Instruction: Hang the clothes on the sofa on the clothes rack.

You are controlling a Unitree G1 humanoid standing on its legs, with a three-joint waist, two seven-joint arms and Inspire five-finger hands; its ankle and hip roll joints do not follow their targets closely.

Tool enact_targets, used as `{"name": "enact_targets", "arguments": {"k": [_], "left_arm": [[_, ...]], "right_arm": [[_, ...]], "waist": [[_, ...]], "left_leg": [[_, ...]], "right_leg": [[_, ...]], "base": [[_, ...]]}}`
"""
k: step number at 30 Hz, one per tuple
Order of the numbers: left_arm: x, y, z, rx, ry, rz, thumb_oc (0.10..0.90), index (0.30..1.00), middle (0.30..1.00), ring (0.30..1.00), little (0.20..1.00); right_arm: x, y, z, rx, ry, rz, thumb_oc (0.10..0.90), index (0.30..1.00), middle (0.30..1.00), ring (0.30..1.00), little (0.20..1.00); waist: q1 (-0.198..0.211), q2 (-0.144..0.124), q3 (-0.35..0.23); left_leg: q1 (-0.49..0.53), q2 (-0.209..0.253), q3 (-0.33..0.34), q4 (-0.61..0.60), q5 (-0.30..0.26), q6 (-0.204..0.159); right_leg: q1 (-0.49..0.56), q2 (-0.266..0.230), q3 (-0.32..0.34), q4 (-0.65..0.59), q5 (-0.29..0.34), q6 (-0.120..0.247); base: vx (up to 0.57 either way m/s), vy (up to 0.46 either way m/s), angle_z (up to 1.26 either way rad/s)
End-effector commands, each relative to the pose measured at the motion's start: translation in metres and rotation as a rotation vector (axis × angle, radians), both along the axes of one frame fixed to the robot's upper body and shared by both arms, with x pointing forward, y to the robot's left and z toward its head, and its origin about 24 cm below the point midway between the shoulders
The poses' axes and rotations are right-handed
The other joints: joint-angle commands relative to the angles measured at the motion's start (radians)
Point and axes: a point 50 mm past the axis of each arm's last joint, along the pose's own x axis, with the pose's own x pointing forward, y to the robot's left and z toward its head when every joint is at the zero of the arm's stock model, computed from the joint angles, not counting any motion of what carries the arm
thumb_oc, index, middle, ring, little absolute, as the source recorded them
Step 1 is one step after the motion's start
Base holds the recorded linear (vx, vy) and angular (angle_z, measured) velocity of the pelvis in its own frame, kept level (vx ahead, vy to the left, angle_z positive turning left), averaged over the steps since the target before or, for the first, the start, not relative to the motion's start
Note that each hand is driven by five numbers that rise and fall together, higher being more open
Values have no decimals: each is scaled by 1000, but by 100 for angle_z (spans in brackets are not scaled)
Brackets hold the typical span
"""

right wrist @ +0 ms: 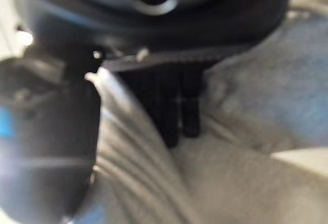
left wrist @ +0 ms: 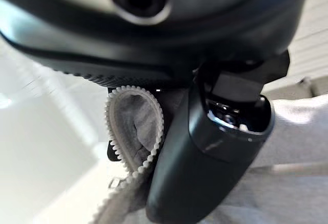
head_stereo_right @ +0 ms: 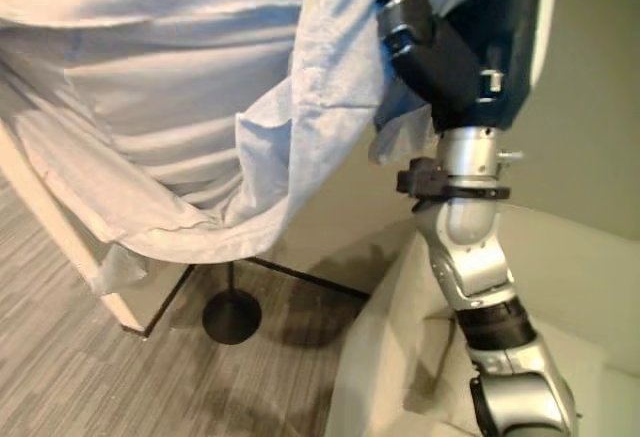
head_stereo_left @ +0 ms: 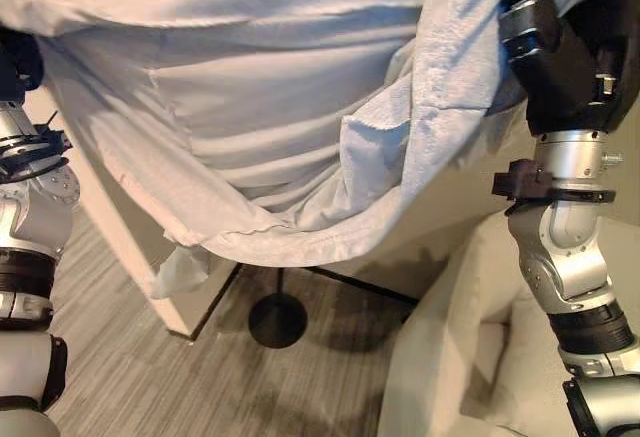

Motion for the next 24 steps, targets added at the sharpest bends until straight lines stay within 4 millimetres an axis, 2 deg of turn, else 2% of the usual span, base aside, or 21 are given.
{"name": "enact_targets", "arguments": {"k": [1,2,5,8,9,11,16,19,22,24], "left_arm": [[-21,4,59,78,-142,-2,400,300,300,300,300],[-19,8,57,65,-118,7,400,300,300,300,300],[-15,15,53,23,-80,14,400,300,300,300,300],[-13,21,55,14,-27,51,400,300,300,300,300],[-14,32,50,1,28,96,400,300,300,300,300],[-13,34,50,-4,41,103,400,300,300,300,300],[-18,44,49,-9,72,140,400,300,300,300,300],[-28,54,49,-23,66,166,400,300,300,300,300],[-43,68,52,-14,79,217,400,300,300,300,300],[-51,78,50,-26,103,252,400,300,300,300,300]], "right_arm": [[3,-15,30,-76,-63,-86,400,300,300,300,300],[3,-19,26,-118,-40,-113,400,300,300,300,300],[4,-25,24,-201,-7,-166,400,300,300,300,300],[1,-35,31,-286,0,-247,400,300,300,300,300],[1,-34,36,-311,-13,-265,400,300,300,300,300],[1,-34,39,-317,-21,-273,400,300,300,300,300],[-7,-39,51,-330,-81,-321,400,300,300,300,300],[-12,-33,60,-327,-131,-302,400,300,300,300,300],[-15,-31,69,-303,-172,-283,400,300,300,300,300],[-15,-33,75,-309,-185,-298,400,300,300,300,300]], "waist": [[-26,-36,-86],[-40,-35,-87],[-58,-42,-89],[-69,-41,-137],[-73,-28,-164],[-77,-23,-169],[-91,-8,-188],[-79,-3,-188],[-54,-24,-168],[-42,-43,-157]], "left_leg": [[53,-170,-97,2,-112,-15],[62,-174,-113,2,-119,-13],[73,-178,-132,2,-121,-15],[110,-166,-149,2,-150,-21],[124,-145,-148,2,-158,-33],[129,-133,-149,2,-160,-40],[141,-79,-142,24,-139,-88],[115,-51,-160,134,-105,-108],[31,-27,-191,356,-36,-134],[-22,-11,-188,421,-20,-124]], "right_leg": [[-122,50,101,-210,151,84],[-138,68,139,-230,169,90],[-162,74,165,-236,200,99],[-95,86,181,-274,187,74],[-71,94,163,-290,179,67],[-63,99,154,-292,174,65],[-41,112,126,-290,143,52],[-15,139,138,-296,122,29],[39,157,152,-318,102,-6],[68,143,147,-330,85,-15]], "base": [[258,71,-14],[176,38,13],[157,1,87],[356,-85,63],[303,-79,44],[191,-55,34],[167,-66,27],[116,-66,22],[122,-113,-4],[81,-42,-20]]}}
